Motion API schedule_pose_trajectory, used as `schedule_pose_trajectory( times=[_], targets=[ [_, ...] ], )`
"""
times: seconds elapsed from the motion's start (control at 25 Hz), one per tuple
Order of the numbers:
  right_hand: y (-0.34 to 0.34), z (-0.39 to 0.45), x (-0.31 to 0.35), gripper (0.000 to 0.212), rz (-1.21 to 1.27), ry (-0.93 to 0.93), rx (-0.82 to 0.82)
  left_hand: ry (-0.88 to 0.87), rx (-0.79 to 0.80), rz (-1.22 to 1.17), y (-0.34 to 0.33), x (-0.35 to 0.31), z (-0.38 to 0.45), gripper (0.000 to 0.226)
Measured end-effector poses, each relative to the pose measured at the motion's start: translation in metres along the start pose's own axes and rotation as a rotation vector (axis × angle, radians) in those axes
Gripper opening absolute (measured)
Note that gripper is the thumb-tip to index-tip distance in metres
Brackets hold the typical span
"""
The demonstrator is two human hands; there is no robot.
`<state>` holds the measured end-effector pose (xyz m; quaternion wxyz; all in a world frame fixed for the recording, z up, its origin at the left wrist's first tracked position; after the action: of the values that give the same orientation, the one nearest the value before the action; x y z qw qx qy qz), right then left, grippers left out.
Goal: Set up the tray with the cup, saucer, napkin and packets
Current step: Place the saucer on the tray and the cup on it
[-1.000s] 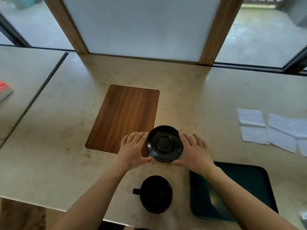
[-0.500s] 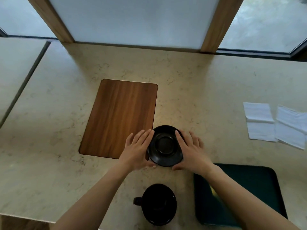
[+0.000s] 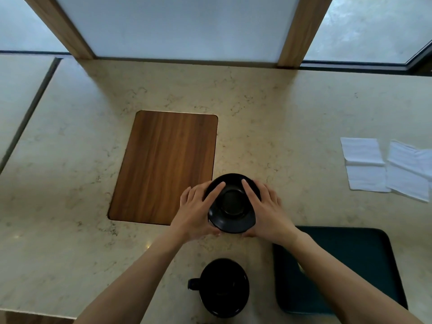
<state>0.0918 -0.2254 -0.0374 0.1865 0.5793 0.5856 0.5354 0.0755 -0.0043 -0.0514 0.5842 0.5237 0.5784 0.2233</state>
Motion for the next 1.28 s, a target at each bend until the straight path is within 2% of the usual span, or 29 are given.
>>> schedule_pose_trajectory(
  times=[0.16,0.44,0.64,0.92,1.28],
  targets=[
    [0.016,-0.014,-0.007,0.126,0.014,0.006,-0.048,-0.029,-0.049,-0.002,0.009,-0.018,0.001,0.113],
    [0.050,-0.068,-0.034,0.134,-0.027,-0.025,-0.119,-0.069,-0.049,-0.027,0.021,-0.085,0.001,0.122],
    [0.062,-0.113,-0.065,0.143,-0.038,-0.046,-0.123,-0.089,-0.052,-0.001,0.005,-0.137,-0.002,0.127],
    [0.038,-0.164,-0.112,0.148,-0.078,-0.077,-0.042,-0.008,0.019,-0.019,-0.048,-0.191,-0.022,0.135],
    [0.001,-0.187,-0.122,0.144,-0.057,-0.041,0.002,0.131,0.084,-0.004,-0.083,-0.208,-0.055,0.133]
  ],
)
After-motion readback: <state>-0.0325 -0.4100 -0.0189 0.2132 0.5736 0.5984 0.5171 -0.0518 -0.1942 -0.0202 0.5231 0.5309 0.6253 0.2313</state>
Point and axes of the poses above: each hand's wrist, its own z-axis towards the middle knuckle, its own y-axis out of the back of the hand, x = y × z, the point moved 2 cm from there along z, towards the middle knuckle, and after that the axes turned 2 degrees about -z, right-handed, at the moved point
